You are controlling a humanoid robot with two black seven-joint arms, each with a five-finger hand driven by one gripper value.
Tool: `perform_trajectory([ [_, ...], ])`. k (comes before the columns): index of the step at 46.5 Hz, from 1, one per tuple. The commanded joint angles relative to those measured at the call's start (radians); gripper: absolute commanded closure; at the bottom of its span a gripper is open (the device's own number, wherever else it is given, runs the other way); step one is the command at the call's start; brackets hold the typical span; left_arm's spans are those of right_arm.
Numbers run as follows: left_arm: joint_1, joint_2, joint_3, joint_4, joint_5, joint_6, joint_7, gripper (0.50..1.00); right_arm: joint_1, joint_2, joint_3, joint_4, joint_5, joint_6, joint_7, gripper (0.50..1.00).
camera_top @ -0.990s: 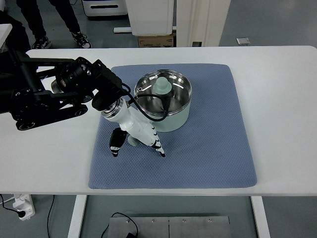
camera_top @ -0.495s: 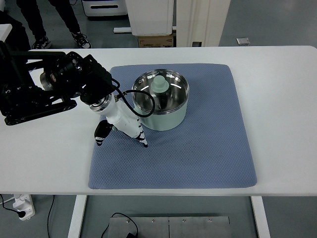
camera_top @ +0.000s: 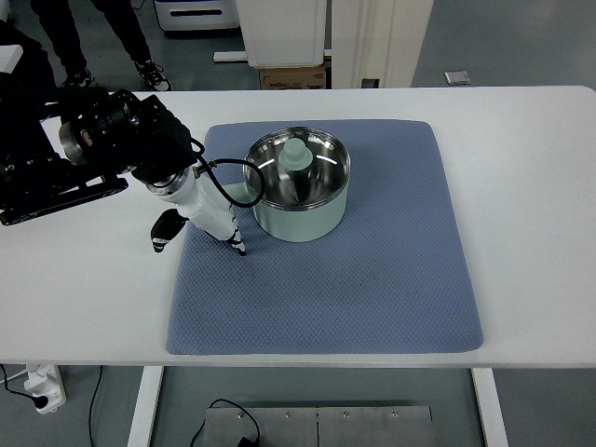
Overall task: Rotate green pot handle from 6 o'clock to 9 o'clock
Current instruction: 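Sweep the handle with the left hand toward the left arm's side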
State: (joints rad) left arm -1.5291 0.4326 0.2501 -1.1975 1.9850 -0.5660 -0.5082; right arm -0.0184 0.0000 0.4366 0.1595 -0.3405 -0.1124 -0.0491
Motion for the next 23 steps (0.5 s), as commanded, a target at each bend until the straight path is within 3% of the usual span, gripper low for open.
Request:
perform_trajectory([
  [1,0.0,0.0,0.0,0.018,0.012,0.0,0.0,0.5,0.0,0.0,0.001,0.0,0.0,0.0,0.0,0.5],
  [23,-0.008,-0.003,0.001,0.073,0.049,-0.002,0.0,0.5,0.0,0.0,-0.001,0.0,0.0,0.0,0.0,0.5],
])
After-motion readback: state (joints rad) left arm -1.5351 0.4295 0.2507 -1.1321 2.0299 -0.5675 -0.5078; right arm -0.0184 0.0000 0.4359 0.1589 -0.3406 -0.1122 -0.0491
